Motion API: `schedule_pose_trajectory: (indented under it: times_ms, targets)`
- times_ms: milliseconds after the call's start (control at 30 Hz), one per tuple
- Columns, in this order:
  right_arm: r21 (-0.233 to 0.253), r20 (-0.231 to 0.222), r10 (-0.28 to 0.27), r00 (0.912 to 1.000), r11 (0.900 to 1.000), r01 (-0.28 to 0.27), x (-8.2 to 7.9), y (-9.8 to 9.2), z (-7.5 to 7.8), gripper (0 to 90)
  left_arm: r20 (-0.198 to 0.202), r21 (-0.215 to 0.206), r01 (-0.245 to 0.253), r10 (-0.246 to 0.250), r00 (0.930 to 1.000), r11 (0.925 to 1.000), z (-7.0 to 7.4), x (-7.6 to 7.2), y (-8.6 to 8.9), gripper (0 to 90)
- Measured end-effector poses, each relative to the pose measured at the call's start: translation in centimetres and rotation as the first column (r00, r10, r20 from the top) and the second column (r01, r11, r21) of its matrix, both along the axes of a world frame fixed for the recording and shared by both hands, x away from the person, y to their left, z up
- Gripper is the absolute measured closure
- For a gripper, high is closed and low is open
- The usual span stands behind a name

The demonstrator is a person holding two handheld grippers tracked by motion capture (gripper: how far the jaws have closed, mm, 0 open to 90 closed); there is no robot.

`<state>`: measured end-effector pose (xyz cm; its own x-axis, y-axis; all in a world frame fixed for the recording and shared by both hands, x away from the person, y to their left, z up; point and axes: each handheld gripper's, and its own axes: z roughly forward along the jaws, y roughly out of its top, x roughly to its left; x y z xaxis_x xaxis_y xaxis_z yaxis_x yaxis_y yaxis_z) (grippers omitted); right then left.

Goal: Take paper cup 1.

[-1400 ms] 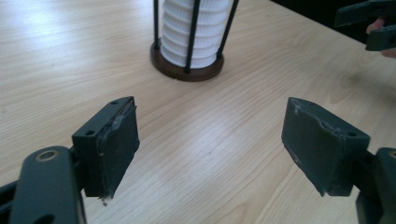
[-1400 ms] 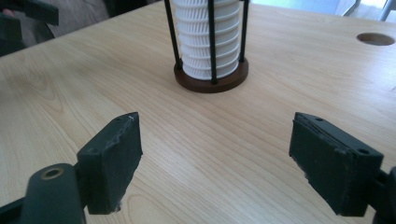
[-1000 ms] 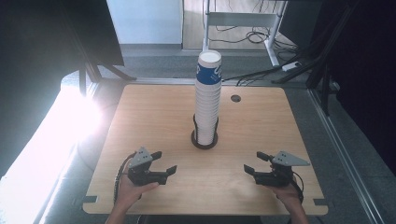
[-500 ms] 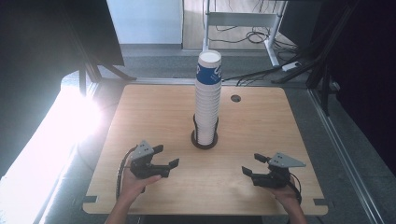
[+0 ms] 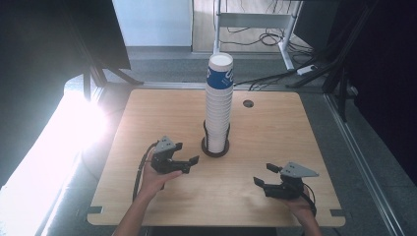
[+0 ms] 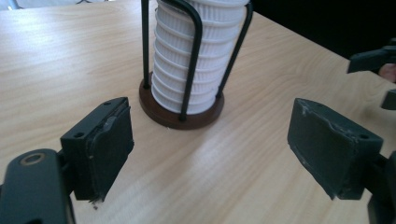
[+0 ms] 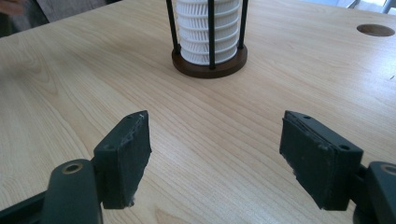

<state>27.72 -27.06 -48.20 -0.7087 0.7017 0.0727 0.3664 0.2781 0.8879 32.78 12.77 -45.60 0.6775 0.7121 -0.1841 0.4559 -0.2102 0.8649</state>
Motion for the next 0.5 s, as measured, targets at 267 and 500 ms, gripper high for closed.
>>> schedule_pose_trajectory:
  times_ms: [267, 500]
  targets:
    - [-0.020, -0.004, 0.007, 1.0000, 1.000, -0.007, 0.0, 0.4, -0.3, 25.1, 0.004, 0.005, 0.017, -0.017, 0.9999, 0.9998, -0.4, 3.0, -1.7, 13.8]
    - [-0.035, -0.010, 0.008, 0.9999, 0.999, -0.009, 0.0, 0.6, -0.6, 25.3, -0.004, 0.022, 0.024, -0.024, 0.9997, 0.9995, -0.5, 4.2, -2.6, 11.4]
